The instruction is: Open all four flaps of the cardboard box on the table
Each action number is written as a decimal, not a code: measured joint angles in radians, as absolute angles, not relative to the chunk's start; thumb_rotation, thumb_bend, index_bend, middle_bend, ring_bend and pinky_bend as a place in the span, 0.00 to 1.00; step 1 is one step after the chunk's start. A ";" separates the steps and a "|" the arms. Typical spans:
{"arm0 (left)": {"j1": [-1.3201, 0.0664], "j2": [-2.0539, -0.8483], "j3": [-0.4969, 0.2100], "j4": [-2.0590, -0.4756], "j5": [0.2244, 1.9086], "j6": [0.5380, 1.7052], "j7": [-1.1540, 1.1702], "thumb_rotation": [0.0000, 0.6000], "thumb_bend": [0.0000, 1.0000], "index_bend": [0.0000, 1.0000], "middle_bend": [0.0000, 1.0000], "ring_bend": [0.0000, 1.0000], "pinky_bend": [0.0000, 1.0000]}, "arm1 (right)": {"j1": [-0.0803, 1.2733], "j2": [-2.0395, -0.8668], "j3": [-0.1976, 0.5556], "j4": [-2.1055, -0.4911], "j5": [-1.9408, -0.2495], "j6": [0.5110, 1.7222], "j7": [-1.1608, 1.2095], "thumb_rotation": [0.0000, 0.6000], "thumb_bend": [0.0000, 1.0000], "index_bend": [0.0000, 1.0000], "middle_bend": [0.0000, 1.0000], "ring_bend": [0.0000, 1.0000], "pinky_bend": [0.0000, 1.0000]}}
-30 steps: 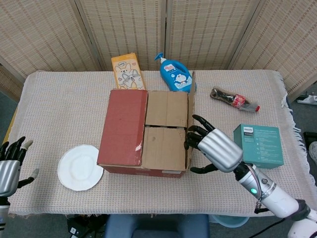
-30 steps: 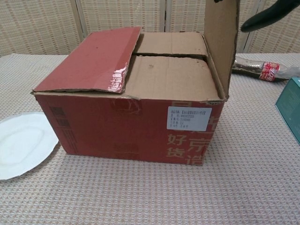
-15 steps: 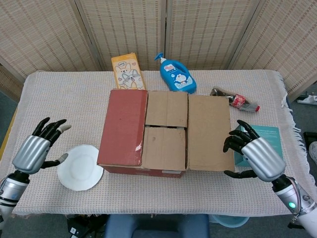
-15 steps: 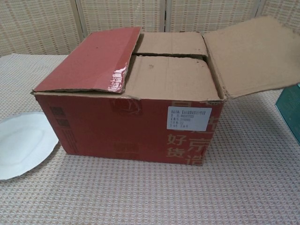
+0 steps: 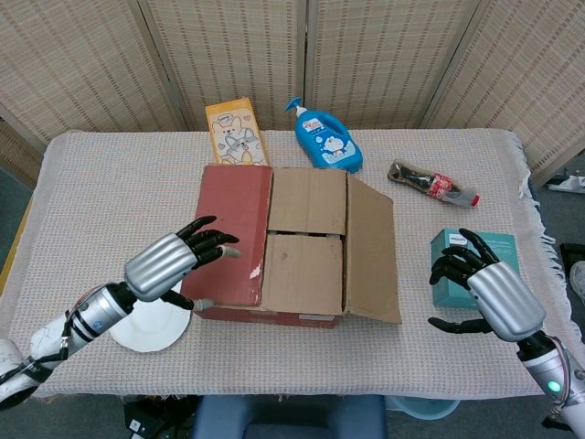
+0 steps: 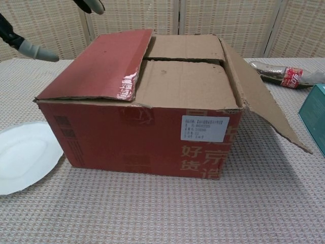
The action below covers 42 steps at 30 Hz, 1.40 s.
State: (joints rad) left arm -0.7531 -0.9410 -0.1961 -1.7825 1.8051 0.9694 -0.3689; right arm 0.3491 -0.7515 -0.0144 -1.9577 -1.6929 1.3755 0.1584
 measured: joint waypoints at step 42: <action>-1.028 -1.043 -0.117 -1.711 1.691 0.743 -0.139 0.76 0.22 0.40 0.41 0.34 0.00 | 0.310 -0.798 0.024 -1.848 -1.671 1.351 0.276 0.77 0.11 0.44 0.40 0.22 0.00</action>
